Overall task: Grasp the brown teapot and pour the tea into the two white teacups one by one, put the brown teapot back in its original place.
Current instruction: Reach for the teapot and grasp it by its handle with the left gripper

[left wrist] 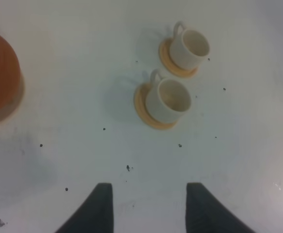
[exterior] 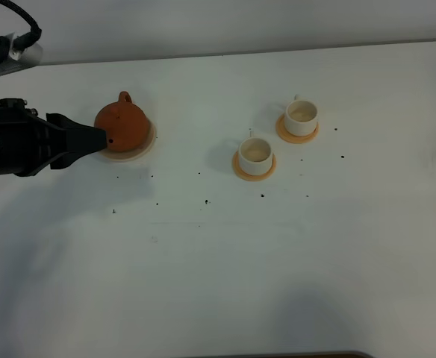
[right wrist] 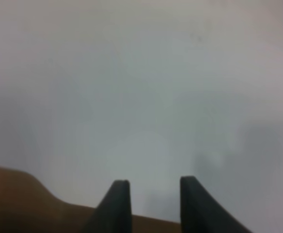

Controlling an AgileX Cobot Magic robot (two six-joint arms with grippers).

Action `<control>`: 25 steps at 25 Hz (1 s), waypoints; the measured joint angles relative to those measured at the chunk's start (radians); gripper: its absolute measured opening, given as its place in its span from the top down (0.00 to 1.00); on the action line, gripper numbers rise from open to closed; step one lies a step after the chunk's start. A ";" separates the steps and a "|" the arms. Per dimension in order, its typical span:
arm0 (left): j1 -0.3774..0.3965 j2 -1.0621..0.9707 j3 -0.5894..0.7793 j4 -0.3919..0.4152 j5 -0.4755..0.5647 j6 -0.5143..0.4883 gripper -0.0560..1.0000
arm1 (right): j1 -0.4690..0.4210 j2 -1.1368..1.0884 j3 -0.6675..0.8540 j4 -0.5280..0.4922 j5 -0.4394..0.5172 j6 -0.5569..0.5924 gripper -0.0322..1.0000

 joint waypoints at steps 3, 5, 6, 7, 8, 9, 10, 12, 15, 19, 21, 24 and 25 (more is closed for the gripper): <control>0.000 0.000 0.000 0.000 0.000 0.000 0.61 | 0.000 -0.016 0.000 0.023 -0.017 -0.021 0.74; 0.000 0.000 0.000 0.000 0.000 0.000 0.61 | 0.000 -0.017 0.000 0.029 -0.026 -0.024 0.74; 0.000 0.000 0.000 0.000 0.000 0.000 0.61 | 0.000 -0.017 0.000 0.031 -0.026 -0.024 0.74; 0.000 0.000 0.000 0.000 0.000 0.000 0.61 | 0.000 -0.017 0.000 0.033 -0.026 -0.024 0.74; 0.000 0.000 0.000 0.000 0.000 0.000 0.61 | 0.000 -0.017 0.000 0.036 -0.026 -0.021 0.74; 0.000 0.000 0.000 0.000 0.000 0.000 0.61 | 0.000 -0.017 0.000 0.041 -0.026 -0.021 0.74; 0.000 0.000 0.000 0.000 0.000 0.000 0.61 | 0.000 -0.017 0.000 0.047 -0.026 -0.021 0.74; 0.000 0.000 0.000 0.002 0.000 0.000 0.61 | 0.000 -0.017 0.000 0.062 -0.026 -0.020 0.74; 0.000 0.000 0.000 0.002 0.000 0.000 0.61 | -0.011 -0.017 0.000 0.080 -0.026 -0.020 0.74; 0.000 0.000 0.000 0.002 -0.011 -0.018 0.61 | -0.105 -0.023 0.000 0.119 -0.026 -0.017 0.74; 0.000 0.000 0.000 0.002 -0.029 -0.025 0.61 | -0.174 -0.041 0.000 0.131 -0.026 -0.017 0.74; 0.000 0.000 0.000 0.001 -0.063 -0.029 0.61 | -0.267 -0.089 0.000 0.147 -0.026 -0.016 0.74; 0.000 0.000 0.000 0.001 -0.075 -0.030 0.61 | -0.297 -0.112 0.000 0.151 -0.026 -0.016 0.74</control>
